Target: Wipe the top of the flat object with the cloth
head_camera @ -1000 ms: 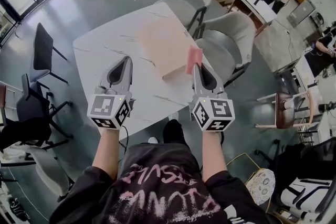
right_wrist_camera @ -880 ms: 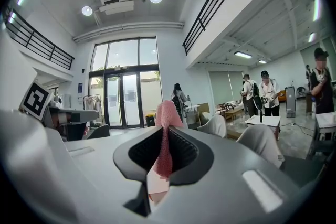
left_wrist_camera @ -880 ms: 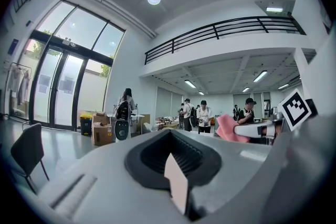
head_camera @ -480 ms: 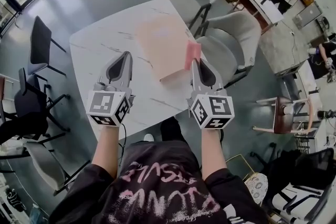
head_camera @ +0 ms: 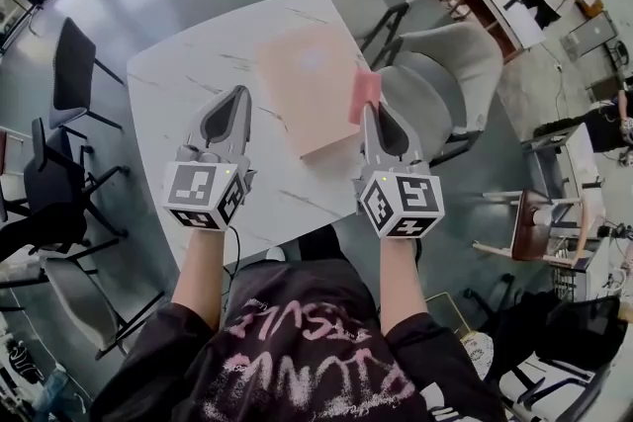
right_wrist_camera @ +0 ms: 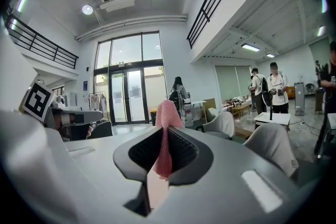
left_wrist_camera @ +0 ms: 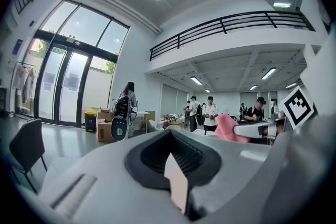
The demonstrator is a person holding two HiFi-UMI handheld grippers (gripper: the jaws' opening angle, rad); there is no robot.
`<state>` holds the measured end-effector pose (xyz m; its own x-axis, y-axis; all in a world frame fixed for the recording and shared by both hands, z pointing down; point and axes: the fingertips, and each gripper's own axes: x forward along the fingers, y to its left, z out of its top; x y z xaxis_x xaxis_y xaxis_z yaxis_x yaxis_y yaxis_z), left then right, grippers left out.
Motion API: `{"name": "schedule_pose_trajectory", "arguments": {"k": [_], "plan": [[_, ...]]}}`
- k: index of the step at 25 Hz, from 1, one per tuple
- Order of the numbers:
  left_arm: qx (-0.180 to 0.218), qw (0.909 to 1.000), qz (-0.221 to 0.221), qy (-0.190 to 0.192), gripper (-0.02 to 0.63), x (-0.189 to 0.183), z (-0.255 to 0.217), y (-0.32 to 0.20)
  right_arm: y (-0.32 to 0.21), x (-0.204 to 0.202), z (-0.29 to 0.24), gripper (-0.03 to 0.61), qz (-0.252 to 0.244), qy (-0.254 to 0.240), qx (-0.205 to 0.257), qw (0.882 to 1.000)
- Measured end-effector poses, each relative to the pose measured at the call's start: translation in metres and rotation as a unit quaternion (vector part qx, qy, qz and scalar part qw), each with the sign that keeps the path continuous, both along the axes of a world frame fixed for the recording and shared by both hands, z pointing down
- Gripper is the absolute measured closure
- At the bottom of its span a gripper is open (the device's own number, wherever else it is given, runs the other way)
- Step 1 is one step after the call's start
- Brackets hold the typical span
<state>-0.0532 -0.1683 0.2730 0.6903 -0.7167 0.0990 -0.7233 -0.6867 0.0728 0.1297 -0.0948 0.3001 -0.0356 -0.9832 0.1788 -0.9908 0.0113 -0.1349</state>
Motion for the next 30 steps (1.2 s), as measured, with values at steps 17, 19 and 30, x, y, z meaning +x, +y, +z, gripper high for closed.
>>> {"name": "schedule_pose_trajectory", "arguments": {"k": [17,19,30], "plan": [[-0.001,0.9996,-0.026,-0.003,0.612,0.014,0.002,-0.038,-0.046,0.007,0.011,0.529,-0.032,-0.008,-0.012,0.999],[-0.002,0.9996,-0.028,-0.005,0.612,0.016,0.005,-0.041,-0.049,0.009,0.014,0.529,-0.035,-0.009,-0.015,0.999],[0.001,0.9993,-0.035,-0.016,0.612,0.023,0.016,-0.061,-0.073,0.018,0.029,0.529,-0.050,-0.005,-0.030,0.998]]}}
